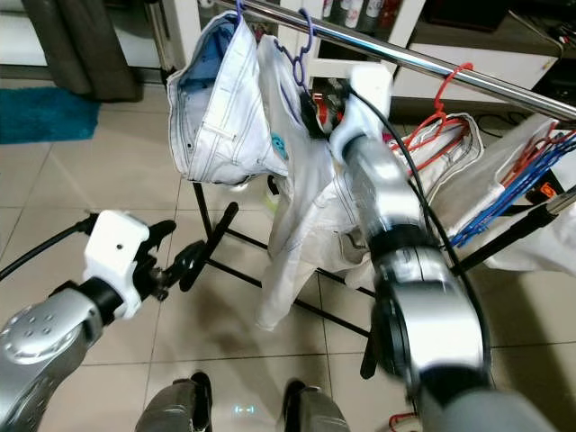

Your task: Hang hanger

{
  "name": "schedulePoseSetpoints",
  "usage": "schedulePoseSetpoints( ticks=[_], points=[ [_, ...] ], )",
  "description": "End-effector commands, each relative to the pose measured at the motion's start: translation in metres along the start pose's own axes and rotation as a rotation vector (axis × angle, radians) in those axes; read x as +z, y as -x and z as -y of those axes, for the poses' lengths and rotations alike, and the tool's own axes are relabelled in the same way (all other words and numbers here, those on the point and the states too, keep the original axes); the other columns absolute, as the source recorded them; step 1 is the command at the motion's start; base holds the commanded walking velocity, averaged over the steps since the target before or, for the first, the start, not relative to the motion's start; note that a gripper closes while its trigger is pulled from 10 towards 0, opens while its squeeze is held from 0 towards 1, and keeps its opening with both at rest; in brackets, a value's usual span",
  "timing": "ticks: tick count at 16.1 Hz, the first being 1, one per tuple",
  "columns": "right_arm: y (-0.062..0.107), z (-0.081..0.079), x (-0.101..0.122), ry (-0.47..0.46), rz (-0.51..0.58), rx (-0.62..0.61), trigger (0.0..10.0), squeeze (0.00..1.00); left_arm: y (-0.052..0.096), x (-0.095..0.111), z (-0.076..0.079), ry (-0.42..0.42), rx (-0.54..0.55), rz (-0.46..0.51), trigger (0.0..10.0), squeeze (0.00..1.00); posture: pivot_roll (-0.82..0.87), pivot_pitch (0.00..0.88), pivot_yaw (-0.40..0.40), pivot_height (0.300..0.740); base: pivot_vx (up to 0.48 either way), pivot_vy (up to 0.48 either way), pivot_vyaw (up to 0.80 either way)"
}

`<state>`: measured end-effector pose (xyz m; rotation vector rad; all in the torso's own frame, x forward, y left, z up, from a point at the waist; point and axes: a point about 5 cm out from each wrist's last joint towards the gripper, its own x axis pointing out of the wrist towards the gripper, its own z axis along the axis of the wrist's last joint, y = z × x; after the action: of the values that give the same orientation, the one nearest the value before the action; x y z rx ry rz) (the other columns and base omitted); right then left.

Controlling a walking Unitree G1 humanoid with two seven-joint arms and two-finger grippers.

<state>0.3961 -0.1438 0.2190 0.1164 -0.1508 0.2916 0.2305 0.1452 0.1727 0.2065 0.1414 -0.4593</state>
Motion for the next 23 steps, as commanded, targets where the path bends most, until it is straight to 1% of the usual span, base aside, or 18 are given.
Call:
schedulePoseSetpoints(
  ticks=[1,2,4,5,6,7,8,9,10,12,13,15,16,17,19,21,22,23],
  points=[
    [0.009,-0.001,0.012,-0.005,0.054,0.036,10.0,0.0,-0.002,-0.003,0.001,0.002,0.011,0.002,10.0,0.0,0.07,0.139,-0.021,0.74,0.0,0.0,0.0],
    [0.041,-0.002,0.012,0.009,0.087,0.058,10.0,0.0,-0.01,-0.006,0.0,0.017,0.052,0.017,10.0,0.0,0.05,0.126,-0.007,0.74,0.0,0.0,0.0],
    [0.087,-0.01,0.012,-0.001,0.099,0.06,10.0,0.0,-0.019,-0.008,-0.001,0.011,0.112,0.047,10.0,0.0,0.04,0.112,0.0,0.74,0.0,0.0,0.0],
    [0.094,-0.011,0.011,-0.005,0.099,0.06,10.0,0.0,-0.02,-0.007,-0.001,0.013,0.122,0.054,10.0,0.0,0.04,0.112,0.0,0.74,0.0,0.0,0.0],
    [0.109,-0.019,0.005,-0.025,0.085,0.055,10.0,0.0,-0.021,-0.006,0.0,0.026,0.127,0.061,10.0,0.0,0.03,0.096,-0.006,0.74,0.0,0.0,0.0],
    [0.124,-0.027,-0.003,-0.057,0.053,0.045,10.0,0.0,-0.021,-0.006,0.001,0.025,0.125,0.069,10.0,0.0,0.03,0.089,-0.011,0.74,0.0,0.0,0.0],
    [0.13,-0.03,-0.009,-0.068,0.028,0.036,10.0,0.0,-0.02,-0.005,0.002,0.019,0.124,0.075,10.0,0.0,0.03,0.089,-0.011,0.74,0.0,0.0,0.0],
    [0.145,-0.037,-0.02,-0.078,-0.026,0.014,10.0,0.0,-0.017,-0.004,0.003,0.035,0.13,0.096,10.0,0.0,0.04,0.081,-0.013,0.74,0.0,0.0,0.0],
    [0.169,-0.038,-0.045,0.02,-0.159,-0.058,10.0,0.0,-0.012,-0.007,0.004,0.046,0.154,0.105,10.0,0.0,0.03,0.062,-0.013,0.74,0.0,0.0,0.0],
    [0.182,-0.034,-0.058,0.084,-0.228,-0.113,10.0,0.0,-0.008,-0.011,0.003,0.059,0.173,0.099,10.0,0.0,0.03,0.053,-0.014,0.74,0.0,0.0,0.0],
    [0.185,-0.036,-0.06,0.072,-0.236,-0.088,10.0,0.0,-0.006,-0.013,0.001,0.068,0.183,0.093,10.0,0.0,0.03,0.053,-0.014,0.74,0.0,0.0,0.0],
    [0.184,-0.035,-0.059,0.021,-0.228,-0.146,10.0,0.0,-0.006,-0.015,-0.002,0.072,0.189,0.095,10.0,0.0,0.03,0.046,-0.015,0.74,0.0,0.0,0.0],
    [0.182,-0.038,-0.062,-0.009,-0.234,-0.14,10.0,0.01,-0.008,-0.014,-0.002,0.07,0.185,0.101,10.0,0.0,0.04,0.041,-0.017,0.74,0.0,0.0,0.0],
    [0.178,-0.041,-0.063,-0.02,-0.222,-0.145,10.0,0.98,-0.012,-0.012,-0.002,0.077,0.18,0.103,10.0,0.0,0.04,0.037,-0.015,0.74,0.322,0.0,0.8],
    [0.173,-0.044,-0.061,0.0,-0.204,-0.131,10.0,0.98,-0.015,-0.011,-0.002,0.082,0.178,0.104,10.0,0.0,0.03,0.035,-0.014,0.74,0.337,0.0,0.8],
    [0.167,-0.044,-0.054,-0.028,-0.147,-0.136,10.0,0.96,-0.018,-0.009,-0.003,0.068,0.169,0.117,10.0,0.0,0.03,0.027,-0.011,0.74,0.435,0.0,0.75],
    [0.163,-0.042,-0.052,-0.061,-0.127,-0.149,10.0,0.7,-0.02,-0.007,-0.002,0.069,0.163,0.122,10.0,0.0,0.03,0.027,-0.012,0.74,0.48,0.0,0.0],
    [0.161,-0.042,-0.052,-0.063,-0.129,-0.151,10.0,0.48,-0.02,-0.007,-0.002,0.066,0.159,0.124,10.0,0.0,0.03,0.027,-0.012,0.74,0.469,0.0,0.0]
  ],
)
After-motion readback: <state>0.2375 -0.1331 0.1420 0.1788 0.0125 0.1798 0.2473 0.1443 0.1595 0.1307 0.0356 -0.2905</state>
